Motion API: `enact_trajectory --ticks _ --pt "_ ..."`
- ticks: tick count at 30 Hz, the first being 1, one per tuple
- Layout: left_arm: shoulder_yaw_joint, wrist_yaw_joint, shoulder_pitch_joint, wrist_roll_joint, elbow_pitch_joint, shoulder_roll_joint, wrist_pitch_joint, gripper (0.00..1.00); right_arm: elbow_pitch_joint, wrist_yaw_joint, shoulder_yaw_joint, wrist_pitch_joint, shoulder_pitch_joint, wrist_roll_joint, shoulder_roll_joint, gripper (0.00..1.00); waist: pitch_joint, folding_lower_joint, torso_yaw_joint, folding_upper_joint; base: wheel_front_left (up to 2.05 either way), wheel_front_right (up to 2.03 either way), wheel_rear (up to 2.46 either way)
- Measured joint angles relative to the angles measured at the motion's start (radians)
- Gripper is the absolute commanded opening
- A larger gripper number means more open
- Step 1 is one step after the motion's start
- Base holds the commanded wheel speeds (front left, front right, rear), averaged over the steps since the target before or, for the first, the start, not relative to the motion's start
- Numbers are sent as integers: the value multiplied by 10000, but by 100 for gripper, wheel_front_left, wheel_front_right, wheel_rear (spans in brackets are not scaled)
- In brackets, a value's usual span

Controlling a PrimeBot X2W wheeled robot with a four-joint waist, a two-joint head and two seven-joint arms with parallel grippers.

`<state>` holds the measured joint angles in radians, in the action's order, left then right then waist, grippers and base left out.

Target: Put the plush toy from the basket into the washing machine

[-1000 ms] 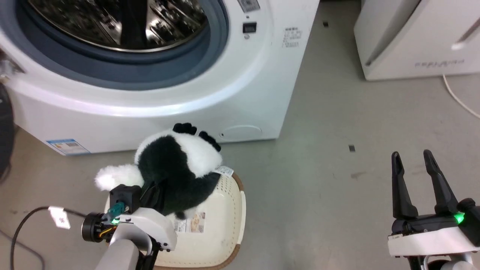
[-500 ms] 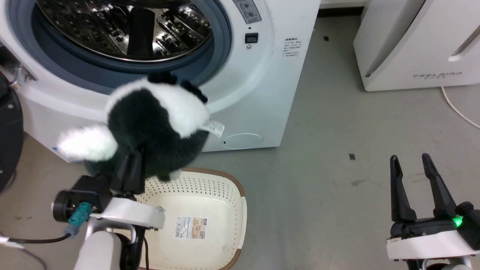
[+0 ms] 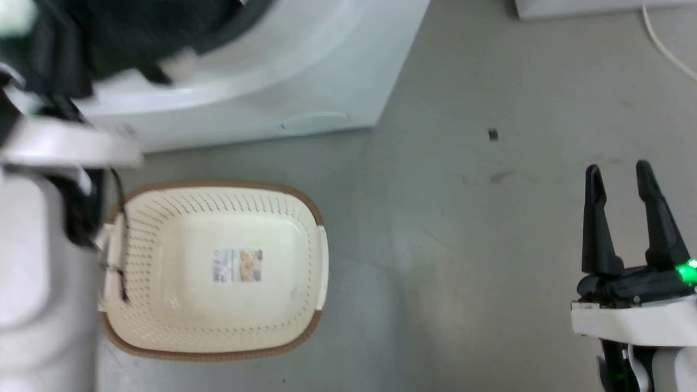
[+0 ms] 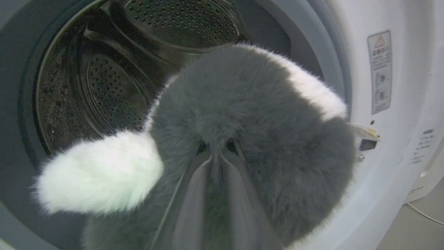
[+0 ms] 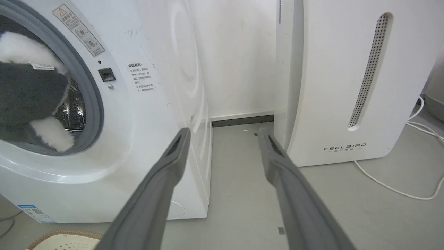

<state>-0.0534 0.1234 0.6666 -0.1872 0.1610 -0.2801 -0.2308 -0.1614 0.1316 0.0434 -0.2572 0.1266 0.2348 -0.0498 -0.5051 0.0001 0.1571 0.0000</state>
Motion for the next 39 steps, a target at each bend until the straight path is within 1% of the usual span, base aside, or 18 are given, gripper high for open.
enact_trajectory --ticks 5,10,14,16,19,22,24,26,29,33,37,38,39 --pt "52 29 2252 -203 920 -1005 616 0 -134 0 -82 0 314 359 0 100 -1044 1 369 0 0 0 0" --pt "355 31 4450 -86 1941 -2042 1214 0 -182 0 -265 0 498 564 0 100 -1927 1 788 0 0 0 0" --pt "598 35 6162 165 2847 -2698 1517 0 -201 0 -437 0 533 761 0 100 -2501 1 1130 0 0 0 0" --pt "736 36 6958 280 3342 -2924 1636 0 -215 0 -504 0 583 849 0 100 -2751 1 1301 0 0 0 0" --pt "1066 42 7771 523 4163 -3143 1985 0 -251 0 -579 0 684 986 -2 100 -3085 1 1531 0 0 0 0" --pt "1601 42 8102 619 4997 -3319 2343 0 -272 0 -704 0 692 1053 -2 100 -3365 1 1732 -1 0 0 0" --pt "1971 44 8155 326 5521 -3386 2690 0 -303 0 -765 0 698 1097 -2 100 -3525 1 1828 0 0 0 0" --pt "2148 81 8224 134 5952 -3423 2901 0 -314 0 -775 0 710 1104 -2 100 -3670 1 1880 0 0 0 0" --pt "2359 90 8484 -73 6431 -3624 3108 0 -316 0 -798 0 728 1104 -2 100 -3789 0 1916 0 0 0 0" --pt "2581 107 8592 -318 6838 -3689 3001 0 -316 0 -794 0 745 1103 -2 100 -3833 1 1868 0 0 0 0" --pt "2890 115 8601 -550 7099 -3632 2573 0 -305 0 -750 0 844 1085 -2 100 -3774 1 1744 0 0 0 0" --pt "2995 115 8592 -571 7183 -3626 2412 42 -303 0 -727 0 881 1064 -2 100 -3729 1 1712 0 0 0 0" --pt "3072 115 8577 -617 7281 -3624 2257 100 -297 0 -690 0 895 1041 0 100 -3667 0 1678 0 0 0 0"
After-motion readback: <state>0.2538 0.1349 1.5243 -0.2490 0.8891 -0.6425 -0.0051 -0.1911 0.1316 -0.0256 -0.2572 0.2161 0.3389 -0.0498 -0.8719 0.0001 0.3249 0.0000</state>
